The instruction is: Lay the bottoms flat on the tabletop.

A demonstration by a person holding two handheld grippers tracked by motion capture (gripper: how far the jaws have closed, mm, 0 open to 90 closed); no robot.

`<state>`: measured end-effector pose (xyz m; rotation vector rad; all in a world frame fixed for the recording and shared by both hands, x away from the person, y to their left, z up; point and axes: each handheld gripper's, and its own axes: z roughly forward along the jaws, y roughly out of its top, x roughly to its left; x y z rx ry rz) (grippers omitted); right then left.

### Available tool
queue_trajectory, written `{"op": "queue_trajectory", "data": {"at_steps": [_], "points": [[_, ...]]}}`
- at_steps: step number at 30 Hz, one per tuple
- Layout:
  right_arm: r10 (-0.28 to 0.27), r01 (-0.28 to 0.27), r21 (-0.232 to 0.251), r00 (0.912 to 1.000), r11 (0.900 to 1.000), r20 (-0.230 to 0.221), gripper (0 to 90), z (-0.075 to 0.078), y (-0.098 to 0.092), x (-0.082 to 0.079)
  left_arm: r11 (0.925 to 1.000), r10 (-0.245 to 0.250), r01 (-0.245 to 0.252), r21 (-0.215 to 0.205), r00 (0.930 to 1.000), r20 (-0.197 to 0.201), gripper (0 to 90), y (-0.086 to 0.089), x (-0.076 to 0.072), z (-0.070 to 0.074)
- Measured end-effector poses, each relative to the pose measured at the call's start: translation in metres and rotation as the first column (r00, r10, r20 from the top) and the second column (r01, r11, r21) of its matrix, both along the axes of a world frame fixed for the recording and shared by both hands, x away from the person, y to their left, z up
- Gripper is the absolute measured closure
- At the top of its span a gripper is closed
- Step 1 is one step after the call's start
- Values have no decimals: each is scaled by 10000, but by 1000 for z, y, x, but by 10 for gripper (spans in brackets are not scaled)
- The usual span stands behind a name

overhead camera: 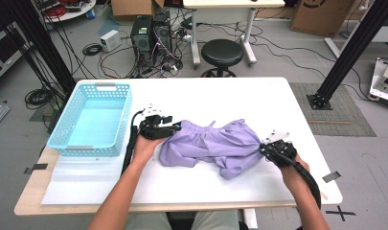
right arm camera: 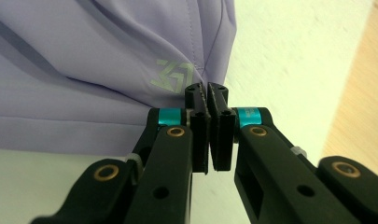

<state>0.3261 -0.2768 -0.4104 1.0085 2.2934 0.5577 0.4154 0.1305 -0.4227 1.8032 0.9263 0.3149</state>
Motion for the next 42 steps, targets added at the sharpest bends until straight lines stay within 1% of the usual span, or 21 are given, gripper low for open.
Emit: {"op": "queue_trajectory", "data": {"at_steps": [2,4,6,7,9,11,13,15,18,20,22,24,26,28,30,33,35,36,38,40,42], "points": [[0,-5,281,9999,9996,167,822,2,0,-2,9993,-70,87,363,9989,-462,459,-7,4,-8],[55,-99,923,9988,9957,484,705,5,0,-2,9966,-131,201,804,9961,-873,447,-12,6,-18],[-179,50,1592,9967,9872,798,632,9,1,0,9914,-135,282,1275,9933,-1148,450,-16,7,-23],[-210,5,2083,9951,9781,964,599,12,2,2,9880,-181,349,1507,9937,-1108,490,-17,6,-24],[-326,10,2740,9933,9617,1107,548,16,5,9,9816,-283,465,1853,9946,-995,707,-17,4,-22],[-286,-67,3203,9940,9473,1055,499,18,9,21,9761,-21,132,2168,9987,-516,860,-15,2,-17],[-334,23,3459,9959,9383,841,459,17,13,34,9803,398,-395,1936,9992,25,870,-7,0,-12],[-422,223,4018,9983,9155,408,434,12,19,54,9841,782,-830,1567,9963,368,871,2,-1,-8],[-64,179,4343,9996,9006,-279,414,3,34,78,9825,1063,-1180,1441,9906,866,871,11,-3,-4],[254,18,4297,9980,9030,-576,434,-2,50,90,9815,1229,-1354,1351,9877,966,870,16,-3,-3],[926,-599,3999,9937,9146,-631,647,-5,65,97,9805,1359,-1480,1289,9858,983,870,19,-2,-3],[1344,-1038,3336,9885,9370,-698,851,-5,79,102,9791,1470,-1581,1277,9849,916,869,20,-1,-4],[1066,-996,2839,9943,9537,-94,880,-2,85,107,9806,1594,-1668,1033,9843,764,830,21,0,-6],[314,-401,2771,9989,9600,358,881,5,82,117,9874,1486,-1504,486,9881,390,656,22,1,-6],[-526,287,2744,9954,9612,801,880,10,75,125,9912,1277,-1286,320,9914,304,556,20,-3,-6],[-2133,1678,2585,9639,9513,1594,852,15,61,135,9950,929,-943,322,9948,408,512,16,-11,-6],[-2657,2191,2516,9491,9427,1689,756,14,56,138,9971,622,-626,422,9980,117,486,14,-13,-8],[-2758,2298,2650,9492,9365,1516,714,13,54,138,9982,438,-437,404,9990,-23,483,12,-13,-10],[-2512,2054,2919,9593,9341,1288,662,13,52,134,9987,138,-121,491,9993,-352,484,9,-15,-13],[-2235,1733,3065,9650,9360,1369,632,13,50,125,9958,29,16,918,9988,-489,481,5,-16,-17],[-1944,1412,3365,9723,9310,1299,616,12,48,113,9902,-43,135,1388,9978,-665,480,1,-17,-21]]}}
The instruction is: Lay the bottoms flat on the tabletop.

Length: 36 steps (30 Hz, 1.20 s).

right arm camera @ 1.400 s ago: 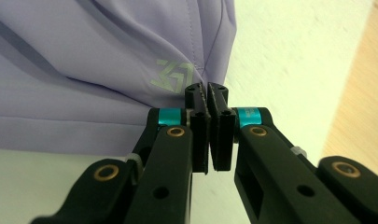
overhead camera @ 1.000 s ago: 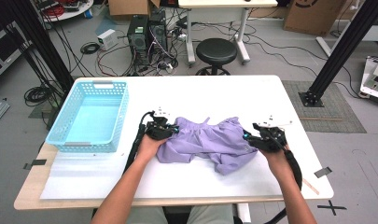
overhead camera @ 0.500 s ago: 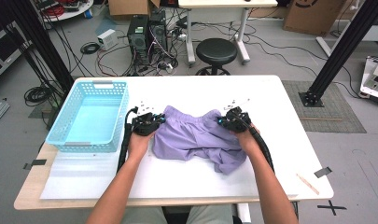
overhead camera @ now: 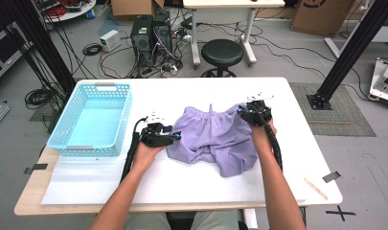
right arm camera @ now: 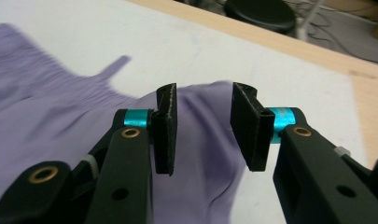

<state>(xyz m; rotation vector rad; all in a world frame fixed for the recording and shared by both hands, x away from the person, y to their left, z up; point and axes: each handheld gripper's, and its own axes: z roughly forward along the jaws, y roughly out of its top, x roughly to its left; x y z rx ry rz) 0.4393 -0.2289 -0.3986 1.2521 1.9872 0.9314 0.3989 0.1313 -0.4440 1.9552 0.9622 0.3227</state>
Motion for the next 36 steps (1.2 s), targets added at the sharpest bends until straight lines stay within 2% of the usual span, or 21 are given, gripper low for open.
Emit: {"op": "queue_trajectory", "data": {"at_steps": [2,3,5,6,7,10,11,13,15,18,19,20,21,23,24,26,27,29,33,35,36], "points": [[420,-421,241,9991,9988,27,606,-2,-1,-14,9991,-51,59,419,9998,-189,495,-4,0,-4],[601,-601,278,9982,9978,31,595,-3,-2,-20,9978,-92,111,660,9995,-292,557,-6,-1,-6],[988,-986,406,9951,9943,-45,570,-5,-2,-33,9944,-80,92,1053,9999,-117,681,-10,-4,-6],[1201,-1198,481,9927,9916,-47,564,-7,-1,-39,9946,-139,153,1031,9998,-149,805,-11,-4,-5],[1393,-1386,460,9902,9893,-119,564,-8,0,-44,9930,-101,105,1174,9999,-35,864,-12,-5,-4],[2065,-2052,344,9776,9781,-411,555,-14,9,-57,9934,428,-459,1053,9986,315,876,-7,-4,0],[2270,-2256,317,9727,9737,-481,550,-16,12,-59,9927,846,-886,822,9951,516,876,-1,-2,3],[3161,-3117,608,9449,9482,-854,538,-20,22,-65,9880,1364,-1417,609,9871,834,877,12,0,9],[4055,-3980,837,9070,9136,-1136,538,-23,34,-70,9809,1832,-1889,456,9773,1060,877,23,1,14],[4735,-4664,823,8720,8807,-1247,535,-26,54,-77,9739,2217,-2257,223,9681,1163,874,35,3,17],[4900,-4831,826,8619,8717,-1304,536,-28,60,-78,9741,2235,-2258,68,9678,1154,871,36,4,17],[4951,-4900,712,8572,8688,-1420,536,-30,67,-77,9753,2199,-2209,-30,9691,1114,844,37,4,16],[4898,-4883,499,8583,8713,-1528,541,-33,73,-76,9763,2158,-2159,-107,9704,1085,783,37,4,16],[4614,-4666,137,8691,8843,-1782,574,-39,81,-71,9795,2011,-1992,-285,9739,1051,641,34,2,14],[4487,-4586,-80,8729,8886,-1915,629,-42,83,-68,9816,1908,-1886,-304,9757,1073,621,33,1,13],[4470,-4616,-349,8731,8864,-1946,805,-44,84,-63,9825,1853,-1821,-388,9768,1076,592,32,-1,12],[4520,-4675,-332,8685,8834,-2035,876,-42,82,-62,9835,1797,-1764,-398,9780,1057,585,32,-1,12],[4463,-4605,-397,8754,8868,-1857,888,-35,77,-58,9840,1766,-1726,-442,9780,1109,574,33,-3,12],[3624,-3691,-382,9243,9286,-1193,889,-22,59,-50,9836,1722,-1648,-733,9790,1096,549,35,-6,12],[2857,-2887,-128,9522,9573,-1077,887,-19,46,-43,9845,1601,-1515,-881,9820,1003,536,36,-7,11],[2590,-2624,-194,9602,9648,-1048,886,-18,41,-40,9854,1514,-1425,-935,9838,960,523,36,-8,10]]}}
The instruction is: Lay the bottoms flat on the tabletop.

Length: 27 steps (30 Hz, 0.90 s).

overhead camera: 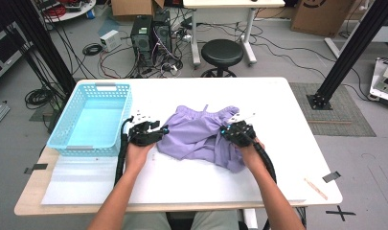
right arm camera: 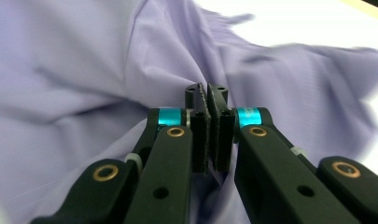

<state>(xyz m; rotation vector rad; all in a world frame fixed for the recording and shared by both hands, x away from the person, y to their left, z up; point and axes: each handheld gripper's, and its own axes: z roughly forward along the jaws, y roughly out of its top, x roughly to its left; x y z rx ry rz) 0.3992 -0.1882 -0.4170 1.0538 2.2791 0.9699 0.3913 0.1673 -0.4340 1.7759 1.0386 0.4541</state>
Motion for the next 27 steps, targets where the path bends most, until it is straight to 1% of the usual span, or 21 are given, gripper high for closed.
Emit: {"op": "queue_trajectory", "data": {"at_steps": [3,5,7,8,9,10,11,13,14,17,18,19,20,23,25,26,27], "points": [[-799,802,-241,9967,9965,115,885,-1,-12,6,9984,-407,405,-383,9992,-59,508,-1,-3,-3],[-1180,1184,-309,9929,9925,152,873,-3,-17,7,9955,-789,781,-534,9968,-130,493,-3,-5,-5],[-1312,1312,-85,9914,9913,-24,814,-5,-20,7,9904,-1241,1224,-636,9920,-222,486,-6,-7,-6],[-1278,1277,-45,9918,9918,-10,781,-5,-20,6,9876,-1442,1422,-671,9892,-268,481,-8,-8,-7],[-1161,1161,40,9932,9932,60,753,-4,-20,3,9857,-1591,1571,-615,9869,-284,479,-10,-9,-8],[-1065,1064,100,9942,9943,136,726,-3,-19,1,9822,-1794,1771,-632,9833,-316,479,-13,-11,-9],[-871,866,182,9958,9961,298,698,-2,-17,-4,9792,-1962,1938,-610,9799,-364,478,-15,-12,-9],[-631,619,258,9969,9977,476,653,-1,-14,-12,9760,-2155,2141,-388,9759,-355,477,-20,-13,-11],[-472,455,342,9975,9984,519,629,-1,-12,-16,9744,-2229,2215,-380,9741,-376,475,-23,-14,-11],[-237,217,259,9963,9994,821,529,-1,-7,-28,9711,-2387,2386,-86,9701,-439,475,-29,-16,-14],[-110,82,333,9965,9994,829,511,0,-5,-32,9699,-2430,2435,32,9687,-496,475,-32,-16,-15],[19,-60,489,9965,9988,833,495,0,-4,-35,9686,-2455,2470,268,9681,-506,475,-34,-17,-15],[203,-251,555,9962,9981,842,478,0,-2,-39,9677,-2473,2493,379,9676,-505,476,-36,-17,-15],[874,-916,731,9945,9931,584,460,-1,3,-48,9659,-2413,2462,803,9682,-662,480,-41,-16,-15],[1127,-1162,828,9926,9898,451,431,-2,7,-52,9586,-2442,2532,1302,9664,-807,514,-45,-16,-15],[1239,-1266,955,9917,9873,336,422,-4,8,-54,9541,-2454,2560,1555,9657,-843,560,-48,-16,-16],[1251,-1276,1043,9917,9863,305,426,-5,9,-56,9436,-2521,2647,1988,9638,-865,661,-52,-17,-16]]}}
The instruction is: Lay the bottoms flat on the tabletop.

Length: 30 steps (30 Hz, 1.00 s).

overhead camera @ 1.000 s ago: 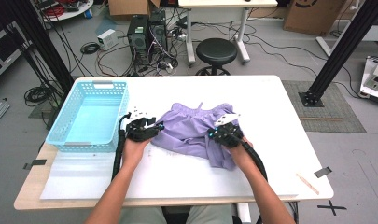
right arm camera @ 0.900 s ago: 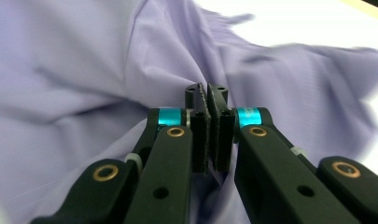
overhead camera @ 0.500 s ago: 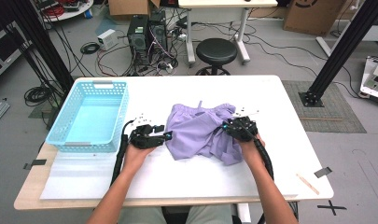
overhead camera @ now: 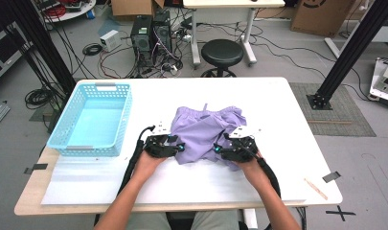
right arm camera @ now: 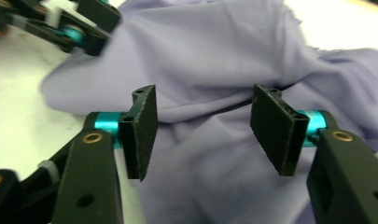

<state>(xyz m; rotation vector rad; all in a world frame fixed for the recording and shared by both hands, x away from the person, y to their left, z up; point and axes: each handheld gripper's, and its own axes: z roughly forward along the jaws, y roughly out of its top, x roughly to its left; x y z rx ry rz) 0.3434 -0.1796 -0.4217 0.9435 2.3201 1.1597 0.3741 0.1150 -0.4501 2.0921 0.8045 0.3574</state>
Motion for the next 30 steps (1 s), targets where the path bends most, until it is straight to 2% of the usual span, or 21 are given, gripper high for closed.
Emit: {"op": "queue_trajectory", "data": {"at_steps": [1,3,6,8,10,11,12,15,17,18,19,20,22,23,25,28,30], "points": [[99,-98,107,9999,9999,-96,462,-2,1,-2,9991,21,-26,434,9999,104,786,-4,-1,-1],[336,-331,200,9992,9993,-217,521,-5,1,-6,9971,153,-180,739,9992,370,889,-8,-1,0],[388,-384,120,9986,9992,-367,626,-10,1,-11,9960,556,-591,668,9971,522,896,-4,2,1],[396,-395,20,9987,9992,-325,677,-11,0,-15,9928,1102,-1132,401,9913,719,896,4,7,4],[508,-506,83,9983,9987,-296,731,-11,-1,-18,9853,1693,-1707,81,9815,889,897,14,11,9],[685,-681,131,9973,9976,-281,740,-12,0,-20,9831,1832,-1826,-146,9792,874,896,17,13,11],[817,-812,163,9961,9966,-343,750,-12,1,-21,9807,1888,-1838,-672,9790,769,896,20,14,13],[1362,-1370,-159,9896,9904,-471,743,-18,11,-25,9856,1484,-1399,-947,9849,896,869,18,10,12],[1398,-1428,-464,9882,9887,-630,671,-22,20,-23,9842,1406,-1322,-1177,9879,654,713,16,10,10],[1372,-1410,-638,9887,9879,-608,646,-23,23,-21,9822,1302,-1230,-1419,9906,425,653,14,10,8],[1276,-1334,-962,9897,9864,-644,647,-25,27,-19,9831,1172,-1114,-1453,9926,323,611,13,11,7],[1074,-1144,-1309,9924,9848,-595,677,-27,30,-17,9852,1087,-1039,-1363,9937,286,576,11,10,6],[765,-827,-1494,9960,9853,-469,809,-27,30,-14,9894,821,-787,-1224,9964,226,532,8,9,5],[691,-771,-1413,9958,9870,-604,860,-25,29,-13,9902,722,-694,-1212,9972,191,517,7,9,4],[826,-926,-1089,9923,9897,-927,874,-24,25,-10,9938,556,-539,-971,9984,141,503,4,9,3],[1315,-1402,-661,9838,9879,-1219,880,-23,21,-11,9966,387,-397,-716,9991,-157,497,1,11,1],[1844,-1884,-158,9731,9820,-1378,880,-20,19,-14,9975,354,-370,-610,9990,-271,512,0,12,0]]}}
